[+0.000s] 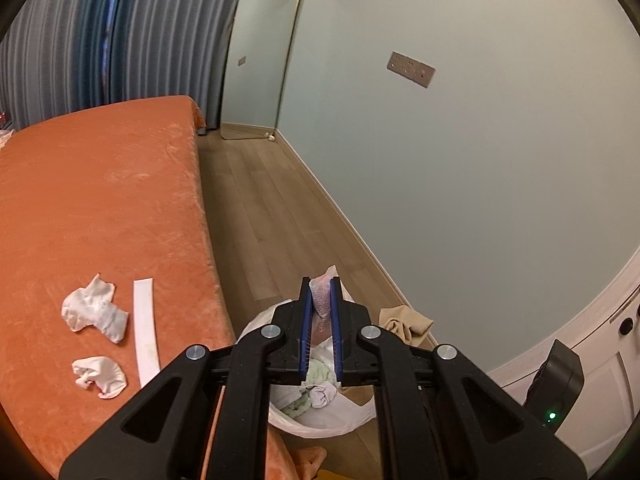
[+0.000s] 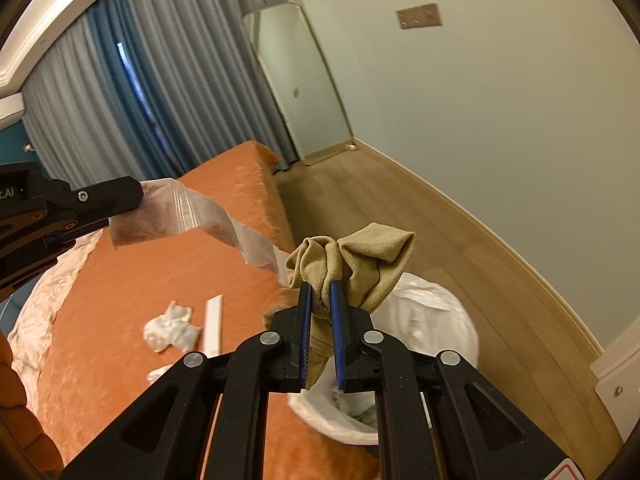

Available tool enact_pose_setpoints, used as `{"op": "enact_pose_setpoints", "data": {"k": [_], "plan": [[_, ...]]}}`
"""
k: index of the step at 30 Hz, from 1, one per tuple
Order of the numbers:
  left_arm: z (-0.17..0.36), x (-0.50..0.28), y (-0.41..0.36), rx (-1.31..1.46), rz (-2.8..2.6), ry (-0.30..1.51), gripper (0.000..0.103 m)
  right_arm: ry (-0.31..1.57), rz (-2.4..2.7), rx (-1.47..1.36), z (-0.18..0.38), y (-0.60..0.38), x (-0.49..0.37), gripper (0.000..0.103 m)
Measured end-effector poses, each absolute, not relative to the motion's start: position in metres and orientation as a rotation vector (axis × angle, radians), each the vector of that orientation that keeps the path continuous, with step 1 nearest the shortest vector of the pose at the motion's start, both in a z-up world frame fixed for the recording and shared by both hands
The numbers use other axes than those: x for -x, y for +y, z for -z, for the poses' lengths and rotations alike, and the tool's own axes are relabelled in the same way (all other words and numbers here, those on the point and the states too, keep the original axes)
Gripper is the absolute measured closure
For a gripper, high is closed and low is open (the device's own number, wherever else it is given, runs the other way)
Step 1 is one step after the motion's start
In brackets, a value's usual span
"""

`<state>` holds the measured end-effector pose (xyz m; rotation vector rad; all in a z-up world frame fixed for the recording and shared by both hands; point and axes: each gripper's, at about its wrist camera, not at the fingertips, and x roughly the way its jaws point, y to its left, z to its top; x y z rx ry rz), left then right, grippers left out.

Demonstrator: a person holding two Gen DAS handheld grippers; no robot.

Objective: Collect trash
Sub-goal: 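Carry ribbon and beige sock to the trash bin and open both tools, then move both tools back over the white socks on the bed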

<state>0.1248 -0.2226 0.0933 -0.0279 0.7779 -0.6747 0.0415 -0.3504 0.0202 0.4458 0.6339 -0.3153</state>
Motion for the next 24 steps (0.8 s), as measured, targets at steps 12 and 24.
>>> {"op": "enact_pose_setpoints", "data": {"k": [12, 24], "plan": [[-0.059, -0.142, -0.232, 0.053, 0.609, 0.823, 0.059, 0.671, 0.370, -0.477, 0.011, -0.372, -0.050, 0.063], [-0.059, -0.146, -0.182, 0.079, 0.505, 0.815, 0.056, 0.660, 0.336, -0.448, -0.002, -0.346, -0.056, 0.055]]}}
